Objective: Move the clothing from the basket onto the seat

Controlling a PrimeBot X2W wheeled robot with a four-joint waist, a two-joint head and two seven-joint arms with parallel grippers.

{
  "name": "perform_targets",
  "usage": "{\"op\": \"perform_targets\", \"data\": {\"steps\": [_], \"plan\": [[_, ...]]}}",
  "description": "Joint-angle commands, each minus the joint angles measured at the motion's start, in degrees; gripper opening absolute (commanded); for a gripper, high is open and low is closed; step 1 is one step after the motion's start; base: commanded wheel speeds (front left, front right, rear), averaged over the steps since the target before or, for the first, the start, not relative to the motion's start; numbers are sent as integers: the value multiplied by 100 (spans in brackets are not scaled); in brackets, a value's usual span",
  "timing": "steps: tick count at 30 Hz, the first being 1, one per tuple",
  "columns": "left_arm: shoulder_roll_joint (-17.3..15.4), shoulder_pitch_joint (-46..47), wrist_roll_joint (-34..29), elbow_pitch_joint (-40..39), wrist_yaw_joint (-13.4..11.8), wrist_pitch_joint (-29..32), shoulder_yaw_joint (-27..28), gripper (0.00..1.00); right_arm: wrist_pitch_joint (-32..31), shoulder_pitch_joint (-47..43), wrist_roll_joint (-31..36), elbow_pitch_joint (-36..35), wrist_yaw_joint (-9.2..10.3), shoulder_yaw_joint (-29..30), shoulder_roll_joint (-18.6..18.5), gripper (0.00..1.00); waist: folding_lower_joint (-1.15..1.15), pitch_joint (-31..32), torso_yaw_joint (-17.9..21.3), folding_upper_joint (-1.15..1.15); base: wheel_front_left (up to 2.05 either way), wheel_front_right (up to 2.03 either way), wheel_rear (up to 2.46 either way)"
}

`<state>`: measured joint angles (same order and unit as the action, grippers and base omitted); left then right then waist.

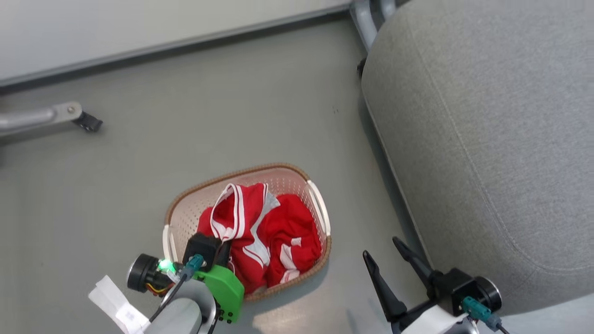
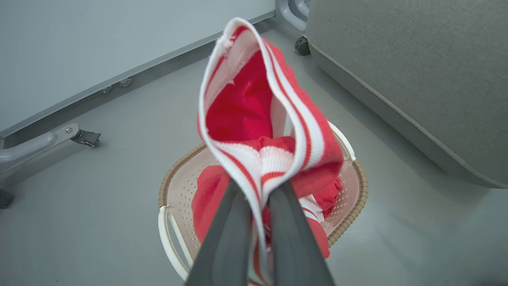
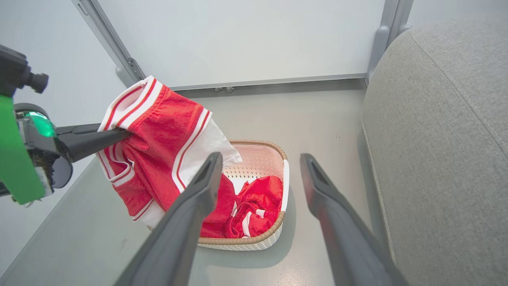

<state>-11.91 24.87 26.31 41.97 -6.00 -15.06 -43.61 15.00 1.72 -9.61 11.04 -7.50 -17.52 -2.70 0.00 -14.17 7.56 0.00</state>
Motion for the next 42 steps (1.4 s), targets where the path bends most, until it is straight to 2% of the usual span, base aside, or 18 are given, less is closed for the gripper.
{"op": "perform_targets", "data": {"steps": [1, 6, 15, 25, 42], "plan": [[-12, -194, -33, -80, -4, -17, 47, 0, 28, -191, -20, 42, 2, -25, -34, 100, 0, 1276, -52, 0, 0, 0, 0], [-6, -460, -116, -438, -25, -12, 219, 0, 28, -422, 69, 165, 2, -201, -31, 100, 0, 1717, -73, 0, 0, 0, 0], [-19, -419, -274, -1218, -70, -12, 502, 0, 28, -489, 91, 202, 2, -303, -31, 100, 0, 1928, -128, 0, 0, 0, 0], [93, 33, -259, -2087, -25, 174, 504, 0, 28, -405, -13, 161, 2, -478, -29, 100, 0, 1857, -265, 0, 0, 0, 0], [601, 718, -169, -3218, 156, 797, 74, 0, 28, 481, -308, 86, 2, -1100, -29, 100, 0, 1501, -396, 0, 0, 0, 0]]}}
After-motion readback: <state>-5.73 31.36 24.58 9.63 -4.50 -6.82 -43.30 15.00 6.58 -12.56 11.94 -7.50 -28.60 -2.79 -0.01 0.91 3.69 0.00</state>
